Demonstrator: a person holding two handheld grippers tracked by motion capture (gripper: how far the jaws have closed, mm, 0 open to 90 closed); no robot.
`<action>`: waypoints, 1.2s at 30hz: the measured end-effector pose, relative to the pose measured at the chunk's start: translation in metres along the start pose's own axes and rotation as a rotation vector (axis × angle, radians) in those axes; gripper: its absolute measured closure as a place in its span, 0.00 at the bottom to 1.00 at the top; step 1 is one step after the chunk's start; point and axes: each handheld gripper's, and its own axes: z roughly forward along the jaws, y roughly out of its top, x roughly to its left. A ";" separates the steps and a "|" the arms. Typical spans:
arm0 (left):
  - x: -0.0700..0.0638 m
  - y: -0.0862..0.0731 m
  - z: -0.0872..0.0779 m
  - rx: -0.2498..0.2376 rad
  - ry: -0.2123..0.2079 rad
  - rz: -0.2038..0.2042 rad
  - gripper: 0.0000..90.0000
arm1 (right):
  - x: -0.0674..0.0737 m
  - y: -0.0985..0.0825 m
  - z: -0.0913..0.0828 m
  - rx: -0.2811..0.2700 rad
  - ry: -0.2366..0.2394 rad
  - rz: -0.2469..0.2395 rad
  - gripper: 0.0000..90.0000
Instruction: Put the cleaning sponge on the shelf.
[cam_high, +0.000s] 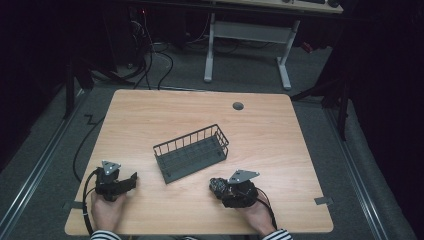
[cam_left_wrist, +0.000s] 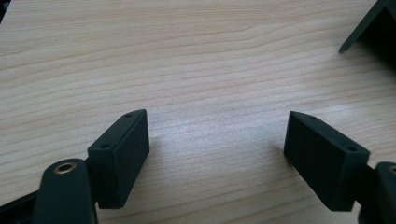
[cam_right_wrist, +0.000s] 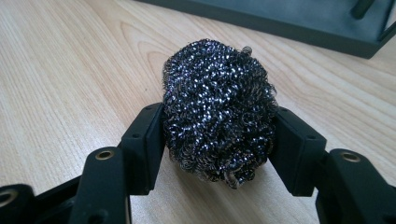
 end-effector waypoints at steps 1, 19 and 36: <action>0.000 0.000 0.000 0.000 0.000 0.000 0.25 | 0.000 0.000 -0.001 -0.006 -0.003 -0.001 0.46; 0.000 0.000 0.000 0.000 0.000 0.000 0.25 | -0.006 0.012 -0.023 -0.062 0.002 0.008 0.46; 0.001 0.000 0.000 -0.003 -0.002 -0.009 0.26 | -0.019 0.051 -0.052 -0.140 0.012 -0.005 0.46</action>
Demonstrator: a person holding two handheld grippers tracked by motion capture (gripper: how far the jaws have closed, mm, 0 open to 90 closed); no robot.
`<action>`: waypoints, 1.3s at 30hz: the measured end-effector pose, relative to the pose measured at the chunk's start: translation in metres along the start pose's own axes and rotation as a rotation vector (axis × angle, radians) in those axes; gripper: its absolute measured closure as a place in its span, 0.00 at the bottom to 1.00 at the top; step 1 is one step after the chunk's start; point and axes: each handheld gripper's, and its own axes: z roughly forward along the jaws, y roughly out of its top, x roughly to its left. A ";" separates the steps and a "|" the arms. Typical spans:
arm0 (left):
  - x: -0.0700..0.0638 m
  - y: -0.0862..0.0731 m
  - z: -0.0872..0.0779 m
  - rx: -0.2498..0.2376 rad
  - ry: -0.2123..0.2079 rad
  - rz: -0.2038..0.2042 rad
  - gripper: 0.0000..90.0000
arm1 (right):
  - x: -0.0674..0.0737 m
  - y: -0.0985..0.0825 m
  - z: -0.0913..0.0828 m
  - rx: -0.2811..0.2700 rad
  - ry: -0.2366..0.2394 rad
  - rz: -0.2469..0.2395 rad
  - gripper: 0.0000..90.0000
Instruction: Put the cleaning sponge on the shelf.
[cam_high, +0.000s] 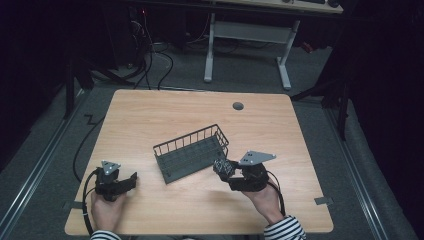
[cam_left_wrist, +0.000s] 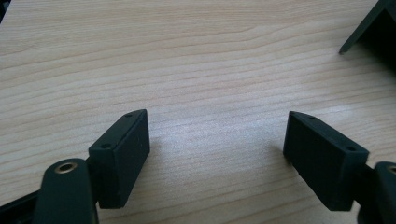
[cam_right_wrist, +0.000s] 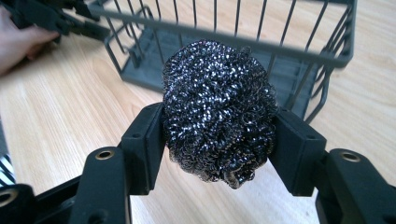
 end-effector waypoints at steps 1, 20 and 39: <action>0.000 0.000 0.000 0.001 -0.003 -0.001 0.26 | -0.001 0.003 -0.001 -0.007 0.004 0.004 0.46; -0.001 0.000 0.000 0.002 0.003 0.006 0.26 | -0.028 0.060 -0.004 -0.069 -0.007 0.028 0.46; 0.000 0.000 0.000 -0.002 -0.004 -0.003 0.26 | -0.039 0.090 0.034 0.003 -0.046 0.027 0.46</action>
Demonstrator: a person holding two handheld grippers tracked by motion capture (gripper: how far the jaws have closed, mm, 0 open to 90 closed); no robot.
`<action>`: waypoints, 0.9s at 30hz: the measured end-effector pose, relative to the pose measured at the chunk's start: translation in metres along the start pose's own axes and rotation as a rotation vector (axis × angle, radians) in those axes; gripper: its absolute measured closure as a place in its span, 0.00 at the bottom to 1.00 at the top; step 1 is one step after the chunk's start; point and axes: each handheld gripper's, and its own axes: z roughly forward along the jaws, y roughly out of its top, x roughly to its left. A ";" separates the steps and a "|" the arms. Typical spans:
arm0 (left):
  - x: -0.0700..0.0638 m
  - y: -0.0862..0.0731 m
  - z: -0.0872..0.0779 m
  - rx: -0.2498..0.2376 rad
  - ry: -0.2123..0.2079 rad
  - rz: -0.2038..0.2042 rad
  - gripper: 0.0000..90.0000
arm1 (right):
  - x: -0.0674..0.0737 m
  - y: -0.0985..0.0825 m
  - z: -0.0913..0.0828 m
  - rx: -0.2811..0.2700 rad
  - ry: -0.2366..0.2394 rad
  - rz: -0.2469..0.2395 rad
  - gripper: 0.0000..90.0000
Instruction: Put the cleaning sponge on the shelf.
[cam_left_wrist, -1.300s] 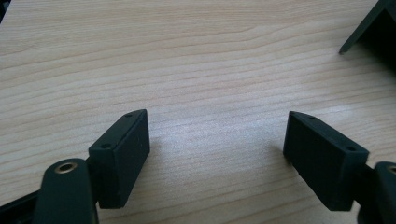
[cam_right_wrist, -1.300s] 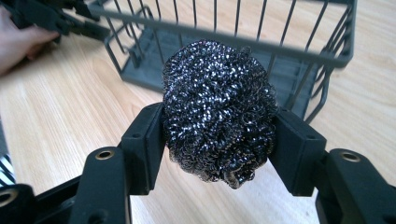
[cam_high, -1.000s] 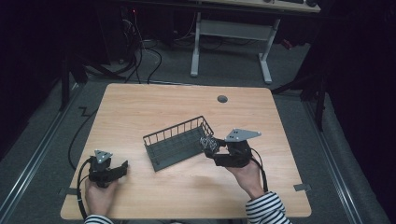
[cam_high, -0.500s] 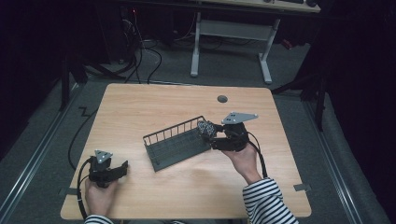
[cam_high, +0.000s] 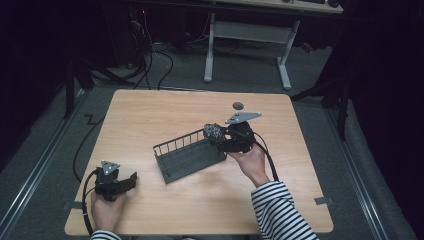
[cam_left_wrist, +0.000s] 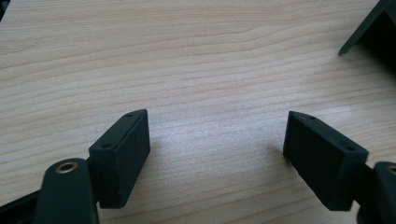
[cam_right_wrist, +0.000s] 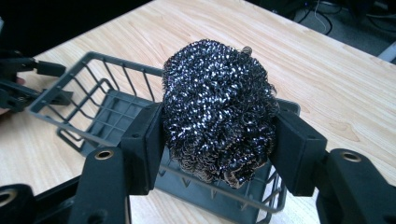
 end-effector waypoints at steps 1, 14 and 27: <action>0.000 0.000 0.000 0.002 -0.002 0.001 0.26 | 0.000 0.001 0.003 0.007 0.001 0.002 0.46; 0.001 0.000 0.000 -0.001 -0.007 -0.004 0.26 | -0.002 0.002 0.036 0.093 -0.035 -0.017 0.45; 0.001 0.000 0.000 -0.001 -0.008 -0.005 0.26 | -0.004 -0.004 0.059 0.172 -0.044 -0.004 0.44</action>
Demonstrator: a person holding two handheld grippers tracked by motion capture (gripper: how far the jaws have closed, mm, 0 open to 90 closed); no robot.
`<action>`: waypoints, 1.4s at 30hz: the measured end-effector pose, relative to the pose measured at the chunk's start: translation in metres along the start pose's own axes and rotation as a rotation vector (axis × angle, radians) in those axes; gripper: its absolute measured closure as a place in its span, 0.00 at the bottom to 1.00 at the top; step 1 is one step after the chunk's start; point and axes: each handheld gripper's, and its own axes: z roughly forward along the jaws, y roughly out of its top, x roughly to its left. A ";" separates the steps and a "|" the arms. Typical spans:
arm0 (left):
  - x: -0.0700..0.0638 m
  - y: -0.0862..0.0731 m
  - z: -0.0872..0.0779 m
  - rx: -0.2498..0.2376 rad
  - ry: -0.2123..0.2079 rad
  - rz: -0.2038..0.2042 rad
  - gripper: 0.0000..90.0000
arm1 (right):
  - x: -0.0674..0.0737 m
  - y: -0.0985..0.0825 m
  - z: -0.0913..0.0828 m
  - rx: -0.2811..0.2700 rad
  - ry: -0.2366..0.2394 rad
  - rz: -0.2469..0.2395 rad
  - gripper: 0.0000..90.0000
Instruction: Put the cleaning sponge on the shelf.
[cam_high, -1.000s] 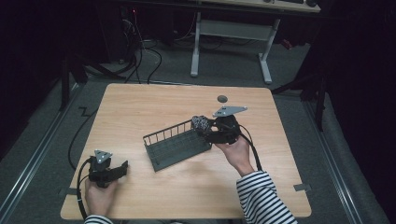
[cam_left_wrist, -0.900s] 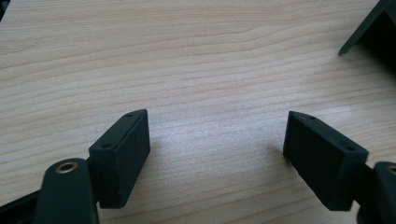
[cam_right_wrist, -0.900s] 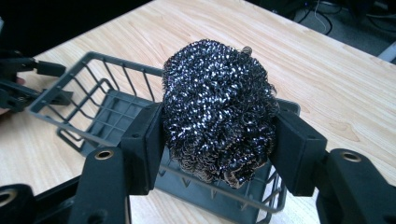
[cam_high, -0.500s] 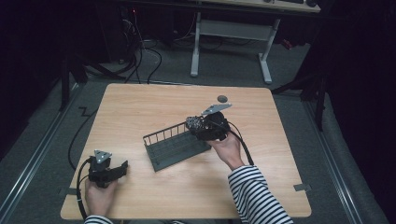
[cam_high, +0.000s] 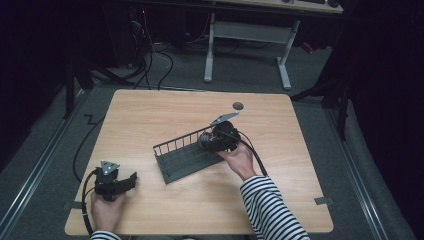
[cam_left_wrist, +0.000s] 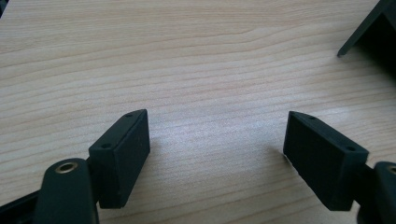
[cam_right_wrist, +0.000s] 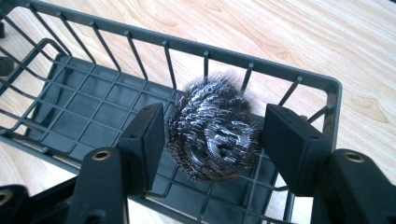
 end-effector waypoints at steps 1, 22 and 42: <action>0.000 0.000 0.000 0.000 0.000 0.000 0.26 | 0.000 0.000 0.000 -0.002 -0.004 -0.003 0.44; -0.001 0.000 0.000 0.003 0.004 0.005 0.26 | -0.007 -0.006 -0.036 -0.105 -0.027 -0.002 0.41; -0.001 0.000 0.000 0.004 0.006 0.007 0.26 | -0.025 -0.024 -0.089 -0.215 -0.047 0.039 0.44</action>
